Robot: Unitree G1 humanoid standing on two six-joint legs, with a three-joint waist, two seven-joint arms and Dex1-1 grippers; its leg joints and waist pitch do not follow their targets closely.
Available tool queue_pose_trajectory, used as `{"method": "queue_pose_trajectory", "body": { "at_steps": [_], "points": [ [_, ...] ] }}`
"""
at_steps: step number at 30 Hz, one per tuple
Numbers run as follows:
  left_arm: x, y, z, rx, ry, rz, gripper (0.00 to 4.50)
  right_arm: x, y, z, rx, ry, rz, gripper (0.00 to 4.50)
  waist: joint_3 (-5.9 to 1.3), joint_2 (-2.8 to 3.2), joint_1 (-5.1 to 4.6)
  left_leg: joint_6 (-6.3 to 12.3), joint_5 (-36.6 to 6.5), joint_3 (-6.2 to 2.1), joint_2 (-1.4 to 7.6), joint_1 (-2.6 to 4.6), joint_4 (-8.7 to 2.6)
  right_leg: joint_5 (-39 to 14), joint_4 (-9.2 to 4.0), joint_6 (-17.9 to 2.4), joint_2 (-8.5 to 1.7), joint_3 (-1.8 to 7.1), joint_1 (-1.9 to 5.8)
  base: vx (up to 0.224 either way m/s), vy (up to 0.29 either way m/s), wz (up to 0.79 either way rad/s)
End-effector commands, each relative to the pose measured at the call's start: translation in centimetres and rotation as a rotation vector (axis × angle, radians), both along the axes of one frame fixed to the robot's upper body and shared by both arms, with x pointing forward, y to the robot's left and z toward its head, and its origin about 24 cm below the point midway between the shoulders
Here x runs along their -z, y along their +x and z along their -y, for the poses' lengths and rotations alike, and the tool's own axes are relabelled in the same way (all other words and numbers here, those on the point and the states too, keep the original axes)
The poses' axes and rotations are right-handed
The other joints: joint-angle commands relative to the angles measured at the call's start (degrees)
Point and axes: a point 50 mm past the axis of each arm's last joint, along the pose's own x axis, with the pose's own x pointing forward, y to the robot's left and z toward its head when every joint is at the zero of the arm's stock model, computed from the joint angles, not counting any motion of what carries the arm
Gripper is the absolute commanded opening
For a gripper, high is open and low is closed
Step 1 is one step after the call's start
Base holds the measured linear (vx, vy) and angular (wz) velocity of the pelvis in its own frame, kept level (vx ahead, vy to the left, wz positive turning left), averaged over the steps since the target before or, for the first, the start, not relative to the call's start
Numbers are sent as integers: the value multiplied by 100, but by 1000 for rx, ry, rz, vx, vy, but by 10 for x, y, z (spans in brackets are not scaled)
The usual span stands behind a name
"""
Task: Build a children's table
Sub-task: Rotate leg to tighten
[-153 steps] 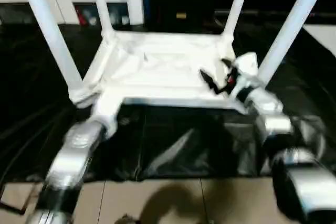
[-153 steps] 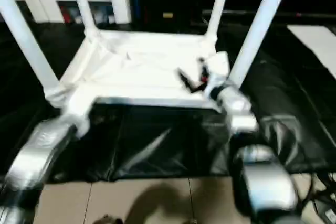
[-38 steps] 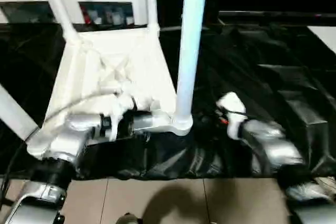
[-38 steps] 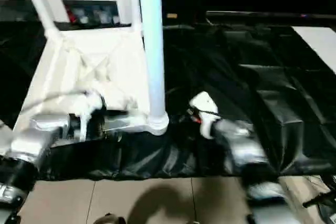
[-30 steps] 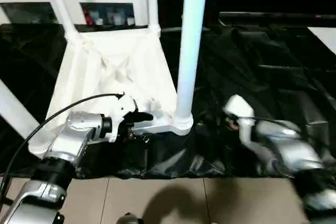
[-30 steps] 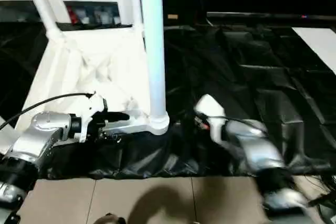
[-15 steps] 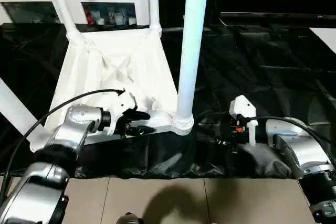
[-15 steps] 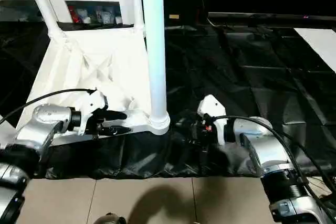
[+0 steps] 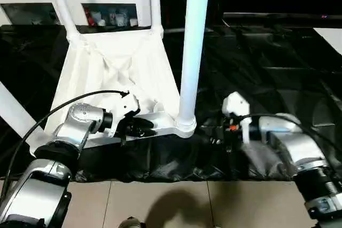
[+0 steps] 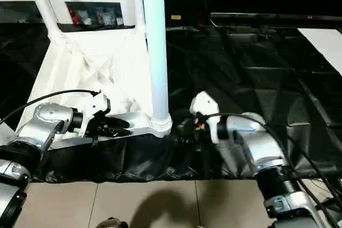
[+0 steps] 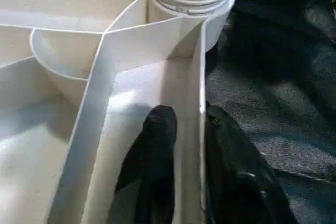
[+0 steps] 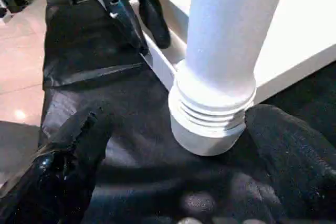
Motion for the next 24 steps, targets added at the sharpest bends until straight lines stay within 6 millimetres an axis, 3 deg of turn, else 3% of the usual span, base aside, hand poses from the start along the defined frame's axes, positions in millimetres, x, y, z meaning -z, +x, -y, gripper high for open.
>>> {"method": "queue_pose_trajectory", "body": {
  "at_steps": [1, 9, 10, 13, 14, 24],
  "points": [
    [7, -2, -8, -25, 35, -46, 65, -2, 5, -7, -14, -30, 42, 450, -411, 6, 28, -2, -1540, 12, 52, 104, -402, -967, -391, -1459, -281, 187, 273, 0, 0, 0],
    [8, -2, -9, -27, 38, -69, 6, -1, 19, -27, 7, -28, 90, 450, -401, 5, 15, -57, -1648, 7, 57, 115, -416, -1108, -391, -1417, -270, 201, 262, 0, 0, 0],
    [8, -2, -9, -29, 39, -68, 2, -1, 19, -29, -1, -26, 90, 431, -404, -22, 20, -47, -1635, 10, 58, 114, -417, -1091, -392, -1406, -268, 202, 267, 0, 0, 0],
    [8, -2, -9, -31, 40, -68, 0, -1, 20, -31, -8, -23, 91, 410, -409, -1, 21, -36, -1605, 8, 60, 116, -414, -1034, -380, -1414, -271, 205, 264, 0, 0, 0],
    [8, -1, -9, -35, 40, -69, 0, -1, 21, -34, -17, -24, 91, 403, -407, -37, 17, -23, -1595, 12, 61, 112, -416, -1026, -382, -1412, -270, 205, 265, 0, 0, 0],
    [8, -1, -12, -49, 43, -72, 0, 4, 26, -40, -18, -26, 97, 314, -389, -64, 9, -31, -1656, 12, 63, 114, -432, -1350, -405, -1339, -287, 215, 247, 0, 0, 0]
  ]
}}
